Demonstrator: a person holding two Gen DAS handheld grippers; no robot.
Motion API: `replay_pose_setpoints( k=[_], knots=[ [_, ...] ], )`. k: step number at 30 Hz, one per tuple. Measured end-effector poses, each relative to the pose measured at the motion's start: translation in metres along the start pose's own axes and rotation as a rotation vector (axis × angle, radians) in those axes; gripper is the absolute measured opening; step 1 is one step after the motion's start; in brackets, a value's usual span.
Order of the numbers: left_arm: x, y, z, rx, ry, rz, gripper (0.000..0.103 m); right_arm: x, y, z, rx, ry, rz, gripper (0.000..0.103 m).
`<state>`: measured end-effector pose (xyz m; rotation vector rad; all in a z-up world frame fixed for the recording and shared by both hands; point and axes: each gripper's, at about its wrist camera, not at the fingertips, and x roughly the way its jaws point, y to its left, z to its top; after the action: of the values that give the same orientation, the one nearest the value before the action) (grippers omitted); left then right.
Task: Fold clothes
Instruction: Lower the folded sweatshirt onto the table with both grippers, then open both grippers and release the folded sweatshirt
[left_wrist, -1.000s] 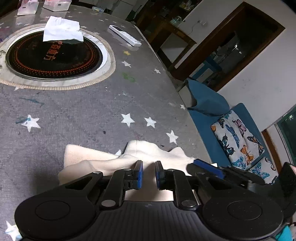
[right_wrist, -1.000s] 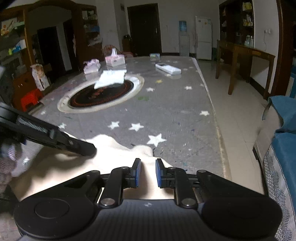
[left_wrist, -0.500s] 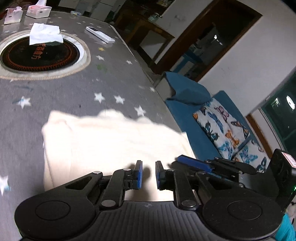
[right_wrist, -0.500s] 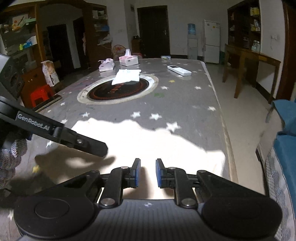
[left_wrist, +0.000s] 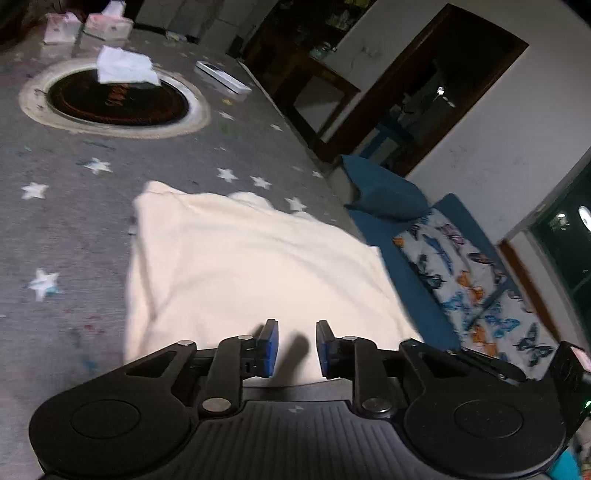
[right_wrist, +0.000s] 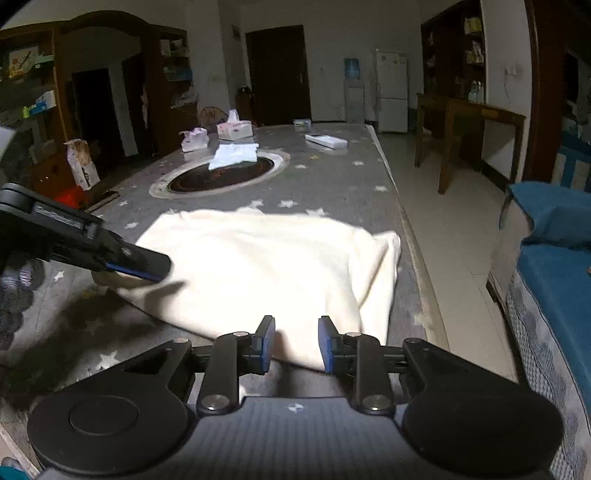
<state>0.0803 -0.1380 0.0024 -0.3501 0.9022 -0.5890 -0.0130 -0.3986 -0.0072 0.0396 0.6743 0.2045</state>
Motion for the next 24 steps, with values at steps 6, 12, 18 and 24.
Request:
replay_pose_setpoints(
  k=[6, 12, 18, 24],
  knots=[
    [-0.015, 0.010, -0.010, -0.014, -0.022, 0.030, 0.025, -0.005, 0.005, 0.002, 0.000, -0.015, 0.009, 0.027],
    [-0.029, 0.019, -0.009, -0.055, -0.075, 0.040, 0.025, 0.003, 0.024, 0.013, -0.030, -0.042, 0.050, 0.033],
    [-0.027, 0.039, -0.004, -0.120, -0.092, 0.080, 0.023, 0.019, 0.038, 0.019, -0.041, -0.033, 0.080, 0.041],
    [-0.031, 0.043, -0.004, -0.132, -0.098, 0.063, 0.021, 0.027, 0.040, 0.015, -0.042, -0.012, 0.081, 0.046]
  ],
)
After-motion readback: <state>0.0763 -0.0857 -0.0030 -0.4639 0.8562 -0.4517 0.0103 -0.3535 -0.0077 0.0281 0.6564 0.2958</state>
